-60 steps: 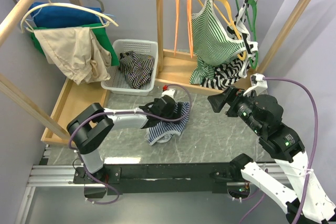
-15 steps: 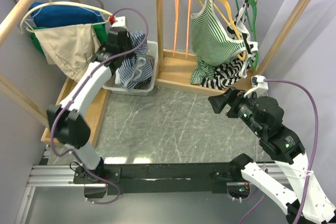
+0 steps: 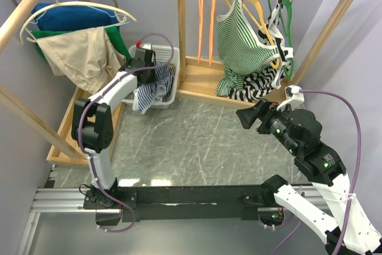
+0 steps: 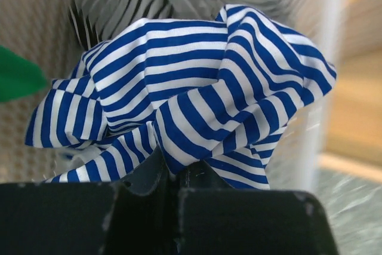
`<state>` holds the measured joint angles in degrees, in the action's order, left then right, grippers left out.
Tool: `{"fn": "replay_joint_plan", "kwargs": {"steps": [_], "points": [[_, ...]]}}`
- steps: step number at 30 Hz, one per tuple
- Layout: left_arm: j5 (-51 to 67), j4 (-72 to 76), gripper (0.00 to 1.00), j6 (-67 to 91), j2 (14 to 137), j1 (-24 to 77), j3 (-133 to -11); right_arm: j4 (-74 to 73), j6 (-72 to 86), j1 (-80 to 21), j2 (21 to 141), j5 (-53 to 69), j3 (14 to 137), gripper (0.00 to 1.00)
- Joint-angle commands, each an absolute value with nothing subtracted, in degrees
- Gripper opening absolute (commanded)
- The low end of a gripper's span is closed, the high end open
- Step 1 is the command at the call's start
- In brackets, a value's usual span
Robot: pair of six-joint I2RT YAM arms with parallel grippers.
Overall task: Remove the tank top from the hanger
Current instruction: Place the tank top in the bin.
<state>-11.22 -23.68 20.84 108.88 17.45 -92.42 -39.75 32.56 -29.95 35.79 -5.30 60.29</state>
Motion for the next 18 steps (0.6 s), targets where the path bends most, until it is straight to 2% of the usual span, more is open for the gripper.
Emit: {"fn": "replay_joint_plan", "kwargs": {"steps": [1,9,18], "points": [[-9.7,-20.9,0.01,22.9,109.3,17.6,-87.1,-37.2,32.6,-29.7,36.7,-4.8,59.9,1.0],[-6.4,-20.2,0.01,22.9,111.5,18.2,-85.2,-36.9,32.5,-29.7,37.3,-4.6,60.9,1.0],[-7.6,-22.1,0.01,19.6,110.0,18.2,-101.6,-36.9,32.6,-29.7,37.4,-4.6,60.9,1.0]]}}
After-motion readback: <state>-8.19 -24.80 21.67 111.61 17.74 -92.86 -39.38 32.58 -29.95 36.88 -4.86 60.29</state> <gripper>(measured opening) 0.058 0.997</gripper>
